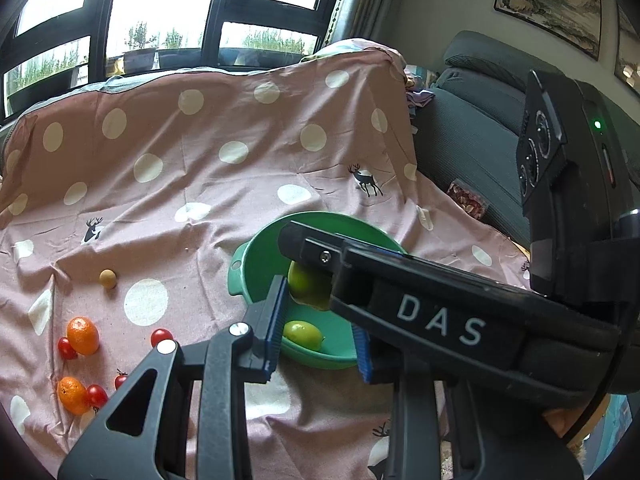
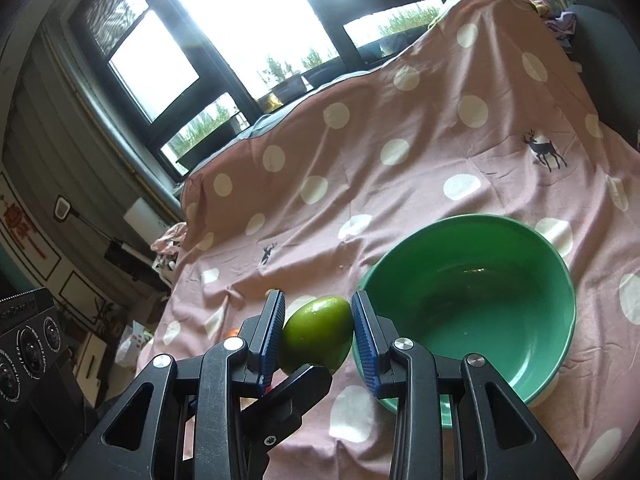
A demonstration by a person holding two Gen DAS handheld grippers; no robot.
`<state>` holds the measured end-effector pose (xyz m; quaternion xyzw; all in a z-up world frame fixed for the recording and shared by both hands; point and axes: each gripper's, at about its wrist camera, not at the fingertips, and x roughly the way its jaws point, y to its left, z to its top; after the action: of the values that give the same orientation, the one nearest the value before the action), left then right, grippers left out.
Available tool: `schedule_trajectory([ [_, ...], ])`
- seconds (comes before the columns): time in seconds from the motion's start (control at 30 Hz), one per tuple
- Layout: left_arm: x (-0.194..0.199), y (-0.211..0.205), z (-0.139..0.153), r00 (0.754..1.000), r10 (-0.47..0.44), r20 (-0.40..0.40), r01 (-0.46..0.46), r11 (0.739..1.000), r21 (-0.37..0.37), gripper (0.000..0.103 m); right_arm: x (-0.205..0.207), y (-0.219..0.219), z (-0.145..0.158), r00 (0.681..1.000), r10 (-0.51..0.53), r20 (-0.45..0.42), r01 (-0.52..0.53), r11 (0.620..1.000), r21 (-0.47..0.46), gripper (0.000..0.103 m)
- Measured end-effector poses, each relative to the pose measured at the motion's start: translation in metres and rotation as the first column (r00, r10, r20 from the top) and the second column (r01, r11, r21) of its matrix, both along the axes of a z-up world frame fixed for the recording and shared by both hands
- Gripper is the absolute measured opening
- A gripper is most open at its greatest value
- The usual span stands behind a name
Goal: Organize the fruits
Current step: 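Carry the bright green fruit in the right tool toward the green bowl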
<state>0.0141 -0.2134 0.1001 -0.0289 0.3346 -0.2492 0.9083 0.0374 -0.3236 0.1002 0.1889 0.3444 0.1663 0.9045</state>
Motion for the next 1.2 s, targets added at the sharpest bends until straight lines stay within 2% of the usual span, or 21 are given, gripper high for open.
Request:
schedule_trajectory([
  [1.2,0.027,-0.049,-0.023,0.993,-0.105,-0.059,0.105,0.994,-0.001,0.029,0.018,-0.058,-0.024,0.989,-0.102,-0.103,0.104,0.994,0.015,0.037],
])
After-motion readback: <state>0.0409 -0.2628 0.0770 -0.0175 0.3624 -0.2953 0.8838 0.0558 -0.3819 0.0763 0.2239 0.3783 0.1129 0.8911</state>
